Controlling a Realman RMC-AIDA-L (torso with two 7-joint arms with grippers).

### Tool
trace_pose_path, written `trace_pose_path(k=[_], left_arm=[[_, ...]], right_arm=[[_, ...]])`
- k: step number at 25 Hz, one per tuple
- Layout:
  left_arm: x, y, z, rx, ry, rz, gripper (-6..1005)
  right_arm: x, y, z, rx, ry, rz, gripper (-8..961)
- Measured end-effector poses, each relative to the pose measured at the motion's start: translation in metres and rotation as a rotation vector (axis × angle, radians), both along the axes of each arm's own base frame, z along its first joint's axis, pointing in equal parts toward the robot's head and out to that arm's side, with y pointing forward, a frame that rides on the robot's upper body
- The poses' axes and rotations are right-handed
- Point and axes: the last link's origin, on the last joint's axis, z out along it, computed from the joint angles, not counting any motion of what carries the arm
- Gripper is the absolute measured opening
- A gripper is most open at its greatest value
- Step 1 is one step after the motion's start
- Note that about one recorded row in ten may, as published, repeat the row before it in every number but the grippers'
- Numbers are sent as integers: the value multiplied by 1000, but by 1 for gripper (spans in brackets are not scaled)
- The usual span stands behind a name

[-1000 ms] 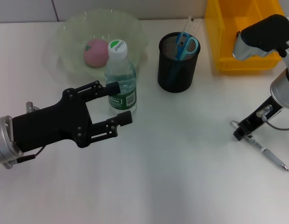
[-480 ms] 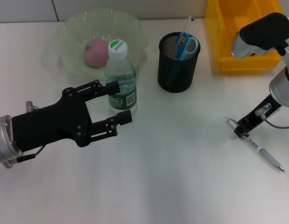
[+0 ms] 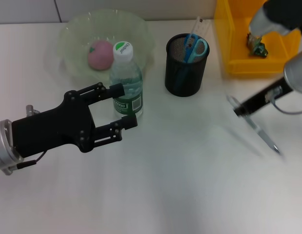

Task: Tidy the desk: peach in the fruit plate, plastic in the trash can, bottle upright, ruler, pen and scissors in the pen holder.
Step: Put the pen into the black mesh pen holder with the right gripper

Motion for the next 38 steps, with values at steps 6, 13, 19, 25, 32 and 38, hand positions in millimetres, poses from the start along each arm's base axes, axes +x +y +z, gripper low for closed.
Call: trace_pose_path(k=[6, 13, 19, 25, 32, 38], left_arm=[[0, 0, 0, 2, 0, 1, 728], [-2, -2, 0, 2, -1, 9, 728], [-6, -4, 2, 10, -3, 24, 728], [-7, -5, 2, 6, -6, 34, 728], [-8, -6, 2, 7, -6, 36, 729], [-8, -6, 1, 9, -6, 34, 729]], right_arm=[[-25, -1, 20, 107, 146, 141, 180], [-42, 0, 51, 265, 374, 294, 179], [-31, -1, 55, 366, 598, 425, 179], [2, -1, 49, 481, 821, 464, 184], [34, -6, 40, 626, 963, 552, 190], [41, -10, 19, 675, 988, 603, 195]])
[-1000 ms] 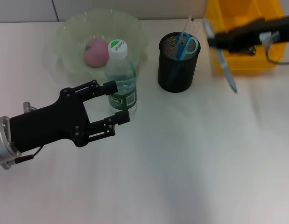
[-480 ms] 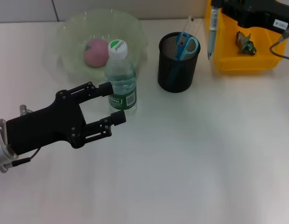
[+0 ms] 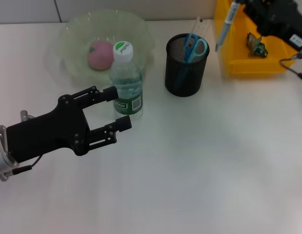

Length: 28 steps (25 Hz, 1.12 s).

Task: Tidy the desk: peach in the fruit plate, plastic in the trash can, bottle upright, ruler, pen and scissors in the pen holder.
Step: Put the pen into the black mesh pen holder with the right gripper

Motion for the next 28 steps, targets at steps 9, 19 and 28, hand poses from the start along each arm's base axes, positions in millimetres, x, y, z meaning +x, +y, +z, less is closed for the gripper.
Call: trace_pose_path(k=[9, 19, 28], left_arm=[[0, 0, 0, 1, 2, -1, 729], [0, -1, -2, -5, 4, -2, 729], [2, 0, -2, -9, 5, -11, 729]], right_arm=[[-7, 8, -28, 20, -76, 32, 203], [-4, 16, -42, 95, -116, -14, 212], [-4, 13, -51, 52, -148, -8, 221]])
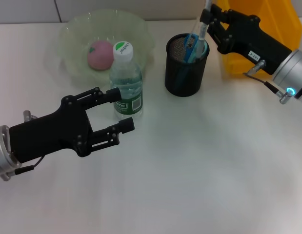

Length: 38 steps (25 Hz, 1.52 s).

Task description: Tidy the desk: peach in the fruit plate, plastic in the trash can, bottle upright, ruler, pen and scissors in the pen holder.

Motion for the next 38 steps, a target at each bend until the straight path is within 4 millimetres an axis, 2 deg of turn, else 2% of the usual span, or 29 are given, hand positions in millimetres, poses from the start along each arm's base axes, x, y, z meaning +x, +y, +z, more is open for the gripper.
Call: trace_pose_path(k=[17, 24, 30, 36, 38], left_arm=[[0, 0, 0, 0, 0, -1, 730], [0, 0, 1, 3, -1, 3, 730], [-1, -2, 1, 2, -7, 3, 730], [-4, -4, 3, 5, -8, 13, 730], [-5, -5, 3, 8, -10, 16, 730]], right_arm=[[3, -2, -8, -33, -39, -9, 236], [6, -6, -5, -33, -3, -16, 377], [8, -31, 7, -120, 159, 21, 390], [24, -62, 17, -208, 144, 57, 389], [27, -72, 18, -236, 109, 86, 460]])
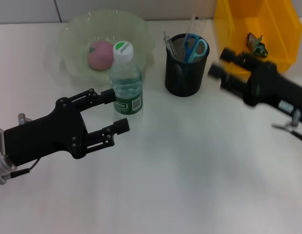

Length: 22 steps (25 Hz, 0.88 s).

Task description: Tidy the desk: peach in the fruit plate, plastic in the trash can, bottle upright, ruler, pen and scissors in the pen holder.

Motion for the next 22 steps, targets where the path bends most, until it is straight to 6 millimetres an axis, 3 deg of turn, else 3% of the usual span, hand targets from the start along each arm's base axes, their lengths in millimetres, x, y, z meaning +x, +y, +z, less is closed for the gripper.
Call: trace_pose_path(k=[3, 8, 15, 22], left_arm=[[1, 1, 0, -3, 4, -5, 730], [3, 3, 0, -6, 11, -22, 728], [6, 1, 0, -20, 2, -47, 725], [6, -6, -5, -54, 7, -55, 725]], right_arm=[[2, -20, -5, -55, -46, 66, 566], [3, -37, -12, -123, -64, 124, 752], [2, -62, -19, -168, -47, 232, 752], [-2, -67, -17, -183, -28, 285, 752]])
